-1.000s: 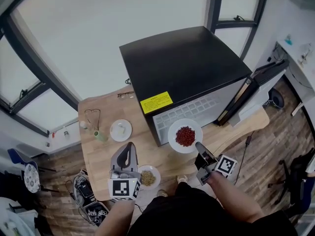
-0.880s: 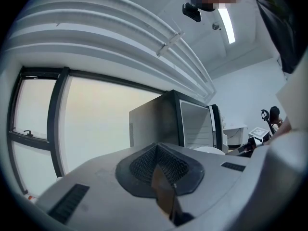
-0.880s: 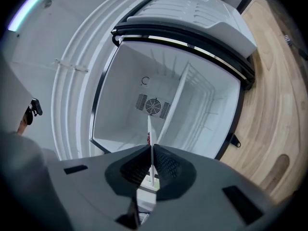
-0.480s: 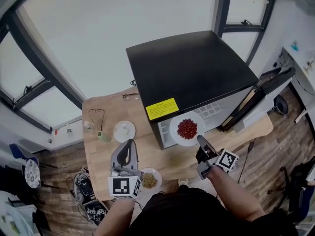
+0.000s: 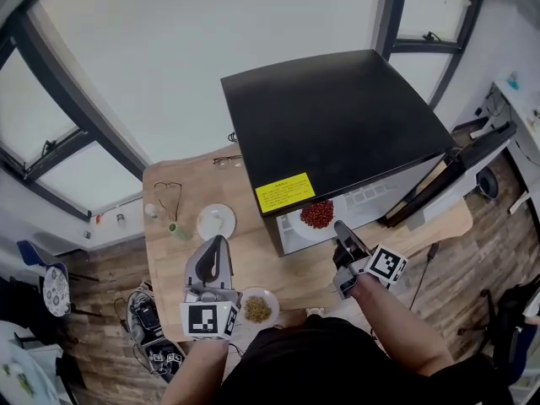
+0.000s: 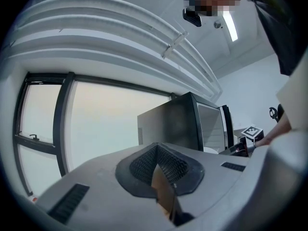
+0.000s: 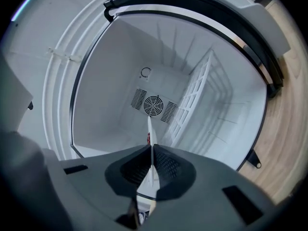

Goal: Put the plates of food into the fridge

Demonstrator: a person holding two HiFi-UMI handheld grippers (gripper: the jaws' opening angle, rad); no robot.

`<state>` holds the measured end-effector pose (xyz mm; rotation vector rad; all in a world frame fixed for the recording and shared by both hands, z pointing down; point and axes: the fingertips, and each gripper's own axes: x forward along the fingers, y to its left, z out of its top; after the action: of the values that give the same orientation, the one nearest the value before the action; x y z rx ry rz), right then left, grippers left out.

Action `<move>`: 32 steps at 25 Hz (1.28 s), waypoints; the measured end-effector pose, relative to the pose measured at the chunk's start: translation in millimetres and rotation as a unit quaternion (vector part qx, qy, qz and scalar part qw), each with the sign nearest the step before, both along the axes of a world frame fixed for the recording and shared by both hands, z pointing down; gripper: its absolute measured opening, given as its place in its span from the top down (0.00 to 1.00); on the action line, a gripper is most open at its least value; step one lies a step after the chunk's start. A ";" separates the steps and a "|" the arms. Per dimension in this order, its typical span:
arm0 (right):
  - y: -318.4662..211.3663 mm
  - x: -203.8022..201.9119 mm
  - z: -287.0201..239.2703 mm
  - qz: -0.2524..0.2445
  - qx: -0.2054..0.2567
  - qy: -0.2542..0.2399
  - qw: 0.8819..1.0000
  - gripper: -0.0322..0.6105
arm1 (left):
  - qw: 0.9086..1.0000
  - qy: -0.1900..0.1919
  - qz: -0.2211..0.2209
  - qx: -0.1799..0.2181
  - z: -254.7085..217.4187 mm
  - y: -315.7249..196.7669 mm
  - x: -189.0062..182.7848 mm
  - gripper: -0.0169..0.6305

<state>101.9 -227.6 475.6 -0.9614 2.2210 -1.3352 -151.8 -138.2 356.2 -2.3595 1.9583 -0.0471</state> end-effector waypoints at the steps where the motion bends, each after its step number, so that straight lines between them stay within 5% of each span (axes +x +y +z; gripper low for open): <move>1: -2.5 -2.1 -1.0 0.000 0.000 0.001 1.000 0.90 | 1.000 0.000 -0.001 -0.001 0.4 -0.6 -1.3 0.97; 9: -16.9 -15.1 7.9 0.012 -0.038 0.042 0.998 0.90 | 1.000 -0.003 -0.021 -0.008 2.0 -3.2 -19.6 0.97; 15: -26.9 -20.7 3.9 0.006 -0.008 0.109 0.994 0.89 | 0.999 0.000 -0.029 -0.013 3.7 -4.4 -26.8 0.97; 23: -39.2 -27.1 10.5 0.009 0.019 0.233 0.972 0.85 | 0.999 0.003 -0.033 -0.016 4.2 -4.9 -35.2 0.97; 32: -51.9 -27.2 12.5 0.009 0.055 0.359 0.932 0.79 | 0.999 0.004 -0.038 -0.023 11.2 2.4 -43.7 0.97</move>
<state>74.7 -279.5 488.1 -1.6135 2.7467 -0.9114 -195.5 -135.8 367.4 -2.3145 2.0733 -0.0876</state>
